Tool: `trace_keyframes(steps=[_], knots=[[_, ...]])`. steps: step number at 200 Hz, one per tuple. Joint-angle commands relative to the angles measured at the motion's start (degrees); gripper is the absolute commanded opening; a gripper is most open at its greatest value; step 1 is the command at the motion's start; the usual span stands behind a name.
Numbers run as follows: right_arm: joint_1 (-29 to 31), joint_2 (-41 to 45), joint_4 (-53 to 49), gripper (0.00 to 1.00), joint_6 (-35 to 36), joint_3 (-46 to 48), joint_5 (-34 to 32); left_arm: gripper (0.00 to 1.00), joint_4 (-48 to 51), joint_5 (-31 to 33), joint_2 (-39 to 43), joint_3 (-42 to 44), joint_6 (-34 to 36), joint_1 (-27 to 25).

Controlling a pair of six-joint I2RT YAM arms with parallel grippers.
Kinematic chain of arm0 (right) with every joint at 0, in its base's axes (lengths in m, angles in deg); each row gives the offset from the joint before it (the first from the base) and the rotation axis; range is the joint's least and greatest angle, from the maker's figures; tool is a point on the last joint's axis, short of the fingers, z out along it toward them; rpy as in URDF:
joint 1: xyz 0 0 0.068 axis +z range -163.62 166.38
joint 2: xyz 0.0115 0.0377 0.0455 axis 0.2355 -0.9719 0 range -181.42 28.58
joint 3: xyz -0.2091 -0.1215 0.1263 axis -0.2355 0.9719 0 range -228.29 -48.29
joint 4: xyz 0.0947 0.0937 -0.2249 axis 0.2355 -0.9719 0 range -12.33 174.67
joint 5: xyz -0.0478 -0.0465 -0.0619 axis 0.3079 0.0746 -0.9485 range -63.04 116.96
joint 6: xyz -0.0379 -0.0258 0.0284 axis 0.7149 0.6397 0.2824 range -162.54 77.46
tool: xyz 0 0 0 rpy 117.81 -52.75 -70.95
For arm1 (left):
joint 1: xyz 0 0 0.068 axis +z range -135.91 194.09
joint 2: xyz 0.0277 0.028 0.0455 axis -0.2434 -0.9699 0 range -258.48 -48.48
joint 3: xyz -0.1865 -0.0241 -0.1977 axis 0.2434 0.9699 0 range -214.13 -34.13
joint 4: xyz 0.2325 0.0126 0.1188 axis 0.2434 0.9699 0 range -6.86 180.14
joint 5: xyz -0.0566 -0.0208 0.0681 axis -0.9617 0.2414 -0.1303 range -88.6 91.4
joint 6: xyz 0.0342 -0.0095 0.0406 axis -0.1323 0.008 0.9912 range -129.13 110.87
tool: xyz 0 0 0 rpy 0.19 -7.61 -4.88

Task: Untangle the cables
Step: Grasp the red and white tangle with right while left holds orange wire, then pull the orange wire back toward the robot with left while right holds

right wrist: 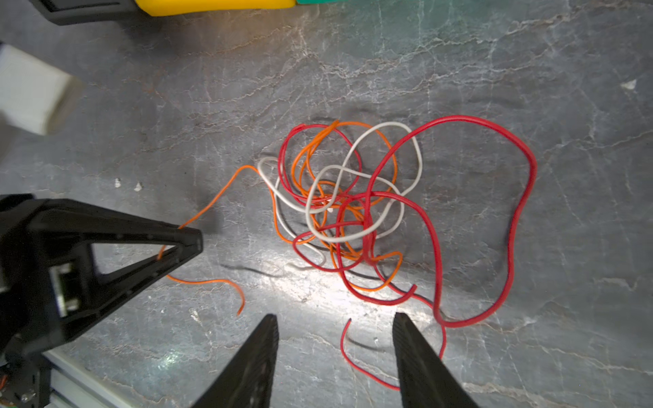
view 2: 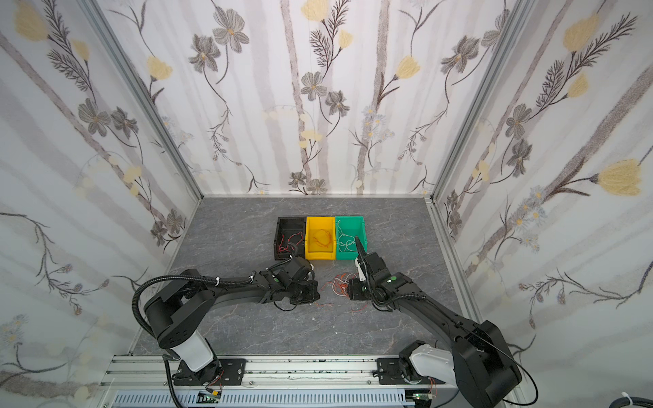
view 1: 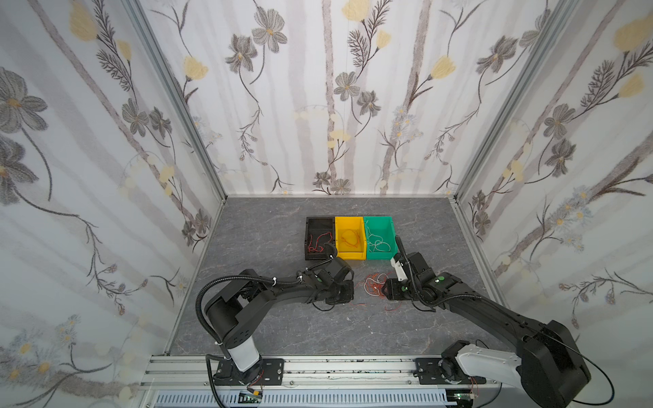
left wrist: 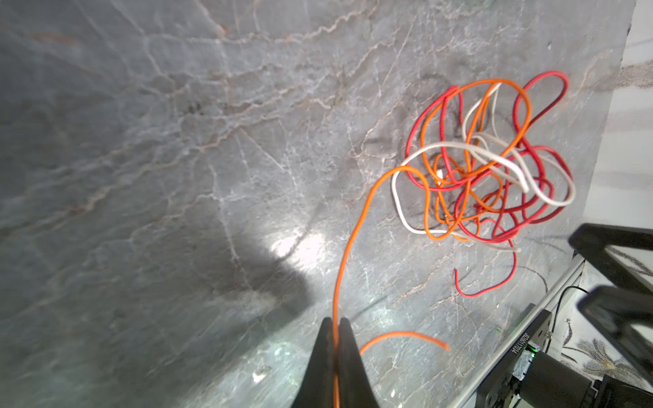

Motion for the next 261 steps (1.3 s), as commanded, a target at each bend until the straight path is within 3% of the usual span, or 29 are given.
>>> trace_keyframes(steps=[1, 53, 109, 168, 261], knots=[[0.1, -2.8, 2.3, 0.57, -0.5, -1.7, -2.0, 0.01, 0.6, 1.1, 1.6, 0.1, 0.4, 0.1], [-0.2, -10.5, 6.8, 0.56, -1.5, -2.5, -3.9, 0.00, 0.7, 1.5, 4.7, 1.0, 0.5, 0.3], [-0.5, -15.6, 7.2, 0.19, -1.6, -3.0, -5.8, 0.00, 3.1, 3.5, 11.0, 2.0, 1.2, 1.0], [-2.2, -10.9, 5.5, 0.03, -0.6, -1.8, -6.8, 0.00, 7.5, 5.8, 19.1, 4.8, 2.2, 4.9], [-9.5, -2.9, 2.4, 0.00, -0.2, -0.3, -2.4, 0.00, 17.4, 8.8, 32.7, 7.6, 5.1, 15.0]])
